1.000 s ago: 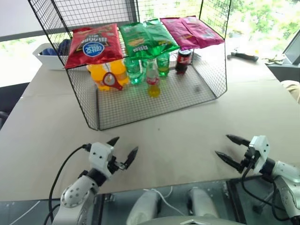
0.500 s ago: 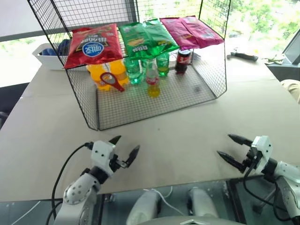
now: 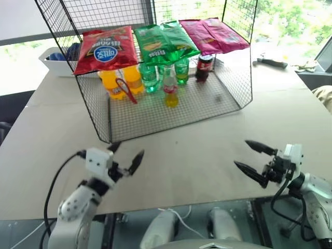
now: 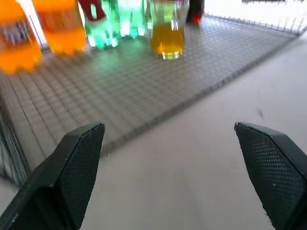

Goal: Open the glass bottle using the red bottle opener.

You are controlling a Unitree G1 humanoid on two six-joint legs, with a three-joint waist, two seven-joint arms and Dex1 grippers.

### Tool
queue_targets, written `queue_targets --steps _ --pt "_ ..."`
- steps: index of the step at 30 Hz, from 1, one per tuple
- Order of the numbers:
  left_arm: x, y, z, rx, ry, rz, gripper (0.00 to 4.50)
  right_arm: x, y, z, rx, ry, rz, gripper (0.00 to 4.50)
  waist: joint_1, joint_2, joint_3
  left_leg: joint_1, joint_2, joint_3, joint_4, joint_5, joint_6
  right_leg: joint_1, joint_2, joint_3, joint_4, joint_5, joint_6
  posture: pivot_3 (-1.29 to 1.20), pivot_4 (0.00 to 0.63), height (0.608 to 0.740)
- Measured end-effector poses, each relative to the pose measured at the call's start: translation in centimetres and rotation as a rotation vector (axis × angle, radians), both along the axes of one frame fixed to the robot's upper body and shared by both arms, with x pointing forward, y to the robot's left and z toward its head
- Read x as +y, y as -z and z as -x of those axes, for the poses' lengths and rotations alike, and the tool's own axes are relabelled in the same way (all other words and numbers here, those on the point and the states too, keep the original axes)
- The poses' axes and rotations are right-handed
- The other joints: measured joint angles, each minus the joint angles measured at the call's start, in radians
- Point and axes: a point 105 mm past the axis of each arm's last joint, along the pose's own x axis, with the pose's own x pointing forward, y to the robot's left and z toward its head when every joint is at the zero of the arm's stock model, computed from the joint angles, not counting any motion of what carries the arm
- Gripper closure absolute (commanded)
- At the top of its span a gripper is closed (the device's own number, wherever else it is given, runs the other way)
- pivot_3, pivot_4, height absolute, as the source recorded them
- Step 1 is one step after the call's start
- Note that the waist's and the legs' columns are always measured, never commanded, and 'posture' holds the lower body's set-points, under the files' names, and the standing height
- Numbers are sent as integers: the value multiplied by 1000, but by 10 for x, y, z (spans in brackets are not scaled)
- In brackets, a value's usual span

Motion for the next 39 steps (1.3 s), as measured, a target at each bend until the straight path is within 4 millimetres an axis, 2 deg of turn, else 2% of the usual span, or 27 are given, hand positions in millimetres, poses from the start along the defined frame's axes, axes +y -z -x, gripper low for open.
queue_targets --steps 1,4,9,12,17,24,36,37,39 --pt "-2 -9 -7 -33 3 7 0 8 -12 1 -30 -27 -18 54 -1 -1 -1 0 0 0 0 0 0 0 0 0 0 0 0 0 150 740" --pt "-7 -23 -22 -84 -18 51 0 24 -26 -1 -60 -60 -59 54 -2 -2 -1 -1 0 0 0 2 -4 -1 0 0 -1 0 0 0 150 740" --pt "-6 -36 -41 -126 -95 107 0 41 -45 -3 -90 -104 -96 54 -1 -2 -1 -4 0 0 0 3 -5 -4 0 0 0 0 0 0 150 740" --pt "-3 -53 -52 -180 -158 125 0 49 -60 -2 -132 -138 -113 54 0 -3 -1 -4 0 -1 1 3 -5 -4 0 -1 0 1 -1 0 150 740" --pt "3 -64 -68 -221 -250 130 0 56 -61 0 -128 -168 -105 54 0 -3 -1 -5 -1 -1 1 3 -5 -4 0 -1 0 1 -1 0 150 740" --pt "12 -60 -88 -218 -361 175 0 56 -64 -3 -150 -150 -92 54 -1 -3 -1 -5 -1 -1 1 3 -5 -4 0 -1 0 1 -1 0 150 740" --pt "15 -68 -117 -263 -405 201 0 58 -66 -6 -177 -132 -83 54 -1 -3 -1 -5 -1 -1 1 3 -5 -5 0 -1 0 1 -1 0 150 740" --pt "15 -69 -118 -269 -405 204 532 58 -66 -6 -178 -129 -80 0 -1 -3 -1 -5 -1 -1 1 3 -5 -5 0 -1 0 1 -1 0 150 740" --pt "13 -70 -118 -281 -401 213 1191 58 -65 -7 -182 -125 -77 0 -2 -3 -1 -6 -1 -1 1 3 -5 -6 0 -1 0 1 -1 0 150 740"
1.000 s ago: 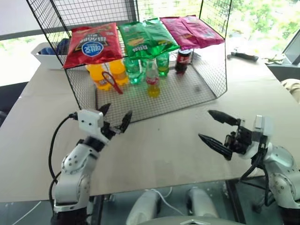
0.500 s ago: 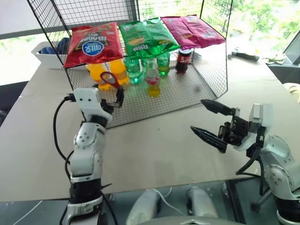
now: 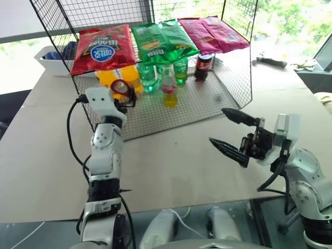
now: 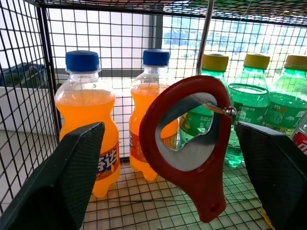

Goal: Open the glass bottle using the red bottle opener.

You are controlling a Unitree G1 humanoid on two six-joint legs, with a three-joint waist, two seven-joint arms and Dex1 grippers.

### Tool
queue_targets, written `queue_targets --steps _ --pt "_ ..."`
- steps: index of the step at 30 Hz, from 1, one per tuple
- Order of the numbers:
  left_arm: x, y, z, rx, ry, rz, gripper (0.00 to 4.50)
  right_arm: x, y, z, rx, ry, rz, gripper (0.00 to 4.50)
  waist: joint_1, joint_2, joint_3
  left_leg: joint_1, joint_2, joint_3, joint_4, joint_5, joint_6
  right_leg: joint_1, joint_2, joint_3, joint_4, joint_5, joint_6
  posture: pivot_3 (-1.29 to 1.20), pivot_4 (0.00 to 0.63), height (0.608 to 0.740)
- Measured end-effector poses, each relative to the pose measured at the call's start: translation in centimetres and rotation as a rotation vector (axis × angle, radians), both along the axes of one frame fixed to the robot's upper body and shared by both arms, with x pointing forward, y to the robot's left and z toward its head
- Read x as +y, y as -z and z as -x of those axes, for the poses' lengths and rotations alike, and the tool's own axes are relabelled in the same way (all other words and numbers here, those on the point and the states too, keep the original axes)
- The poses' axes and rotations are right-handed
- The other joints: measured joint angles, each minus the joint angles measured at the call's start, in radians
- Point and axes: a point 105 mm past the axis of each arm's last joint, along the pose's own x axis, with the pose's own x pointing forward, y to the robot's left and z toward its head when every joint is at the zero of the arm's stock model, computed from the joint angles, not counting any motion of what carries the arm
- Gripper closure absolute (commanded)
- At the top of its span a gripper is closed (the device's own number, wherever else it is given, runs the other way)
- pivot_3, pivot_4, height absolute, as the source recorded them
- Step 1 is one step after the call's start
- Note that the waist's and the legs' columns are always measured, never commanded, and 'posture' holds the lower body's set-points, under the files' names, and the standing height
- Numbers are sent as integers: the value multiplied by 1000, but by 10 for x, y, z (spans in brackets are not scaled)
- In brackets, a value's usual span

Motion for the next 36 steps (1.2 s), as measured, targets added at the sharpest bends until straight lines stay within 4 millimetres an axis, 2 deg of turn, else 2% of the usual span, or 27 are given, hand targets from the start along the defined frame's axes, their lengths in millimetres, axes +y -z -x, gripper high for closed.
queue_targets --steps 4,5,6,8,15,17,22,27,31,36 --pt "-1 0 1 -9 8 -2 3011 1 0 0 -6 2 4 0 0 0 0 0 0 0 0 0 0 0 0 0 0 0 0 0 150 740" --pt "-1 1 2 -5 13 -1 3584 1 1 0 -5 0 6 0 0 0 0 0 0 0 0 0 0 0 0 0 1 0 0 0 150 740" --pt "-1 5 3 3 19 6 3975 1 2 -1 0 0 9 0 0 0 0 0 0 0 0 0 0 0 0 0 1 0 0 0 150 740" --pt "-1 7 5 5 31 19 4439 1 4 -2 4 1 9 0 0 0 0 0 0 0 0 0 0 0 0 0 1 0 0 0 150 740" --pt "-11 6 9 4 105 138 4439 1 4 -6 4 3 3 0 0 0 0 0 0 0 0 0 0 0 0 0 1 0 0 0 150 740" --pt "-20 1 12 -5 169 219 4439 3 5 -6 8 -6 3 0 0 0 0 0 0 0 0 0 0 0 0 0 1 0 0 0 150 740" --pt "-26 -5 16 -10 252 373 4439 3 8 -7 8 -5 7 0 0 0 0 0 0 0 1 0 0 0 0 0 1 0 0 0 150 740" --pt "-25 -3 17 18 300 495 4439 3 9 -8 8 1 12 0 0 0 0 0 0 0 1 0 0 0 0 0 1 0 0 0 150 740" --pt "-31 1 20 60 377 555 4439 2 10 -11 15 22 7 0 0 0 0 0 0 0 1 0 0 0 0 0 1 0 0 0 150 740" --pt "-40 0 27 111 524 614 4439 1 35 -38 211 219 114 0 4 -1 -2 0 -1 -1 2 0 0 0 0 0 2 0 0 0 150 740"
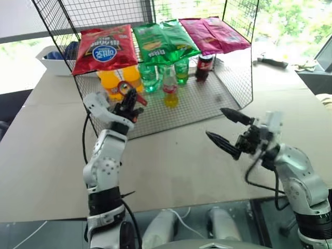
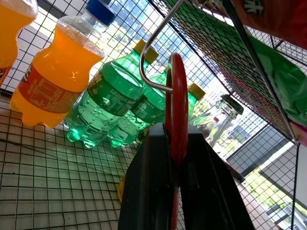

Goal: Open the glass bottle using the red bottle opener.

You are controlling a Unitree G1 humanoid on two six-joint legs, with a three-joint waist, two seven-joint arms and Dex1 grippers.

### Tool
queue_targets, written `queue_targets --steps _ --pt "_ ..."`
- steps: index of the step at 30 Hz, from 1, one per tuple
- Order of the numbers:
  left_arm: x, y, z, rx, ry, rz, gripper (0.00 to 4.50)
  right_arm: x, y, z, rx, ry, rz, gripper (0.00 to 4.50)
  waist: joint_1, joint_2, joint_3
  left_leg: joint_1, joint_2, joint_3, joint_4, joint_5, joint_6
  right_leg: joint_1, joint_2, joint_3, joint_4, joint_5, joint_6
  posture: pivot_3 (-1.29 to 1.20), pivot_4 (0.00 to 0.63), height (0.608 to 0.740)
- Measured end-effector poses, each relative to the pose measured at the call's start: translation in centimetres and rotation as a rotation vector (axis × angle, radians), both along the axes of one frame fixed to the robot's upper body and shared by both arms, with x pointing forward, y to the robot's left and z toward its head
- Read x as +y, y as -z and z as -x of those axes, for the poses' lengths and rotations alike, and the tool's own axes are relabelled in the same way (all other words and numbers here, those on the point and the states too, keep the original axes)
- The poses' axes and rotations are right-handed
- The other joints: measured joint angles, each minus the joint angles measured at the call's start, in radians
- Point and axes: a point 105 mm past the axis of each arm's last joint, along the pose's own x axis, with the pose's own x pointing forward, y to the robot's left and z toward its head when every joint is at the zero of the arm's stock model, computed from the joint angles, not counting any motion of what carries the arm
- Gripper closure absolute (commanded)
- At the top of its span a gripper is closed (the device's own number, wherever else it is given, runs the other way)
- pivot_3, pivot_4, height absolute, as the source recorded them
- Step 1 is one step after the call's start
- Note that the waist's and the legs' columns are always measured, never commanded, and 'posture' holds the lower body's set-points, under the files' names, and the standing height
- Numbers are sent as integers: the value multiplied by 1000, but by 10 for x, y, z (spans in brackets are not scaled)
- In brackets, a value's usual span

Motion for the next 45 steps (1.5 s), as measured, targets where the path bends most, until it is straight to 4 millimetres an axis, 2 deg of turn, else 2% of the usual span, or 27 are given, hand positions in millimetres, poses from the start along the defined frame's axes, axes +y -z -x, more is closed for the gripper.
queue_targets --steps 2,6,12,21,26,31,34,38,45 --pt "-3 -1 3 0 86 4 4439 6 7 -3 100 -1 -15 0 4 1 0 0 0 -1 0 0 0 1 0 -1 0 0 0 0 150 740" --pt "-10 -4 7 -11 215 19 4439 17 7 -6 206 -34 -30 0 23 1 -1 0 -5 -4 0 0 1 2 -4 -3 -1 0 0 0 150 740" --pt "-19 -7 -2 -39 270 25 4439 25 -1 -13 226 -42 -2 0 45 1 -1 -1 -11 -11 0 0 1 3 -10 -9 -2 0 0 0 150 740" --pt "-20 -4 -7 -60 231 69 4439 32 0 -15 217 -30 -27 0 46 4 -3 -1 -9 -13 0 2 -2 3 -9 -11 0 0 0 0 150 740" --pt "-10 1 -25 -43 114 46 4439 30 -2 -17 195 -16 -21 0 41 5 -4 0 -8 -14 0 4 -5 3 -7 -11 1 0 0 0 150 740" --pt "-1 19 -36 22 52 84 4439 25 -1 -20 179 10 -9 0 3 6 -4 0 -7 -15 0 5 -7 4 -5 -12 1 0 0 0 150 740" --pt "-1 20 -38 23 44 98 4439 21 3 -20 186 27 -1 0 -13 4 -3 -2 -6 -15 0 5 -6 2 -5 -11 1 0 -1 0 150 740" --pt "-4 17 -36 -2 67 110 4439 21 3 -21 182 32 -4 0 -22 4 -3 -4 -7 -15 -2 4 -5 0 -5 -11 -2 0 -1 0 150 740" --pt "-20 7 -10 -69 236 153 4439 21 -5 -16 169 -22 -66 0 -28 4 -3 -4 -7 -15 -2 4 -5 0 -5 -11 0 0 -1 0 150 740"
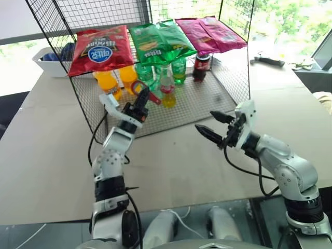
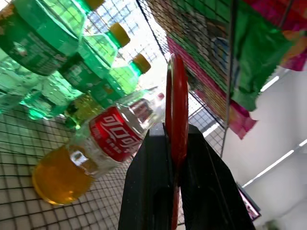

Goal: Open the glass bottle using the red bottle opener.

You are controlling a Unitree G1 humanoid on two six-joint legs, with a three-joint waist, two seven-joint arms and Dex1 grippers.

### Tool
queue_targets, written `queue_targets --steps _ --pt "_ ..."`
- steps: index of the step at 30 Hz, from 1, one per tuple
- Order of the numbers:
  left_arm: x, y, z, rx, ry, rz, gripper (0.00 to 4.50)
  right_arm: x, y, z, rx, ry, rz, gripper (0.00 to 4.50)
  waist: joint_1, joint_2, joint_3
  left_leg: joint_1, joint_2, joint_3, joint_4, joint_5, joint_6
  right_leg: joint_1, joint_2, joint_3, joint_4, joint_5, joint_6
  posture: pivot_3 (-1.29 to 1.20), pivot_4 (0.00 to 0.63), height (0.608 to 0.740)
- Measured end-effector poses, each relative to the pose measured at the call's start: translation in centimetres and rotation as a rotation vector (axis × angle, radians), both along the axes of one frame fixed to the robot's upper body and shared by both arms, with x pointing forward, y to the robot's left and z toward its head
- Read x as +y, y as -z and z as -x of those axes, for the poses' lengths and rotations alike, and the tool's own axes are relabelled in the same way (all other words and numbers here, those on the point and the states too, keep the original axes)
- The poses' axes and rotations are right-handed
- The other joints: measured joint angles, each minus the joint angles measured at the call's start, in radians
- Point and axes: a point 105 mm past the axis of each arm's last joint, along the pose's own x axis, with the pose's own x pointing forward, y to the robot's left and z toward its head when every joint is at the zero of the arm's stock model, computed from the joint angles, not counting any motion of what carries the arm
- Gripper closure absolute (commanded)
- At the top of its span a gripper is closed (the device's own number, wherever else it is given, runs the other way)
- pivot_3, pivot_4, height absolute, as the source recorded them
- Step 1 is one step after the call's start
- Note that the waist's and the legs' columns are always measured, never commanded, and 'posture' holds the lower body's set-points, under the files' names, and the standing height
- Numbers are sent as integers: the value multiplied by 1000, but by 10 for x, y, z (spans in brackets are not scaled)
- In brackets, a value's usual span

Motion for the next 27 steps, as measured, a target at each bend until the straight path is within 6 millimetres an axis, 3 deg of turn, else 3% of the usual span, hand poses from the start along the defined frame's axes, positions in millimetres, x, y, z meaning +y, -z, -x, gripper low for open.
queue_targets --steps 9,15,24,27 --pt "-31 -4 30 -34 243 26 4439 3 -7 5 -46 -58 -24 0 0 0 0 0 0 0 0 0 0 1 0 0 0 0 0 0 150 740" --pt "-56 -6 46 -48 414 18 4439 14 7 9 116 -148 -9 0 0 0 0 1 0 0 0 0 0 1 0 0 0 0 0 0 150 740" --pt "-74 -3 61 -68 581 -28 4439 34 -9 39 367 -421 -115 0 1 0 0 0 0 0 -1 0 1 1 -1 0 -1 0 0 0 150 740" --pt "-77 -3 64 -78 606 -27 4439 34 -10 40 400 -421 -116 0 1 0 0 0 0 0 -1 0 0 1 -1 0 -1 0 0 0 150 740"
